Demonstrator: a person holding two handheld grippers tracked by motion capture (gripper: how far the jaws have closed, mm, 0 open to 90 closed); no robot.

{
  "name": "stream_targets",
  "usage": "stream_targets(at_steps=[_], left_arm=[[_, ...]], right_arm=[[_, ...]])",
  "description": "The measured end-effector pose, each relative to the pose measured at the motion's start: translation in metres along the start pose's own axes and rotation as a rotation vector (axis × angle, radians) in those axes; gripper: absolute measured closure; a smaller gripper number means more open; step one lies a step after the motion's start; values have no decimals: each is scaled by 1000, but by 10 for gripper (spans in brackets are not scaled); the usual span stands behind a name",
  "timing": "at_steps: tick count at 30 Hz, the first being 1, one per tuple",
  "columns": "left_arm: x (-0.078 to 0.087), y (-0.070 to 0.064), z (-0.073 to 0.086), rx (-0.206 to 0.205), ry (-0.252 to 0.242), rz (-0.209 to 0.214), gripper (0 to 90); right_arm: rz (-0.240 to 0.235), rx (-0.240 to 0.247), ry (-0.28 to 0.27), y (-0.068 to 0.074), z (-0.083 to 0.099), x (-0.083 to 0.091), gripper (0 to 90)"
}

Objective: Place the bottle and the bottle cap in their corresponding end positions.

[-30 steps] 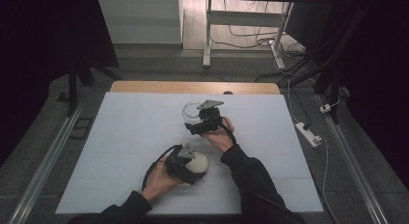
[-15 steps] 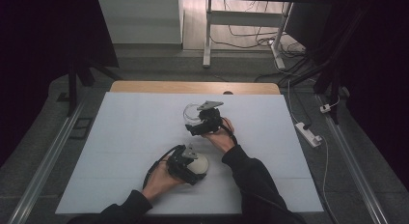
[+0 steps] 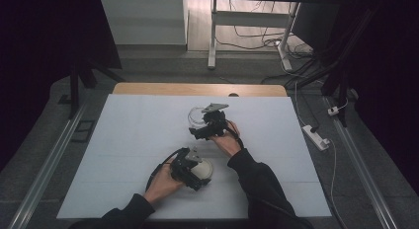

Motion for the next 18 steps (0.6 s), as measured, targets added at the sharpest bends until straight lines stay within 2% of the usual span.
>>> stream_targets(at_steps=[9,15,18], left_arm=[[8,-1,0,19,-23,3,0],[15,-6,-1,23,-52,30,0],[19,-9,-1,33,-64,46,0]], right_arm=[[3,-10,14,-1,2,8,5],[-2,-30,41,-2,5,15,2],[-24,-39,66,-2,8,21,2]])
Point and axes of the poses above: each handheld gripper's, and its own axes: x roughly backward along the jaws, z roughly out of its underside, y roughly to its left, the point moved 5 cm from there along -x, roughly forward along the jaws, and after that the axes turned 14 degrees about z, right-handed, at the moved point
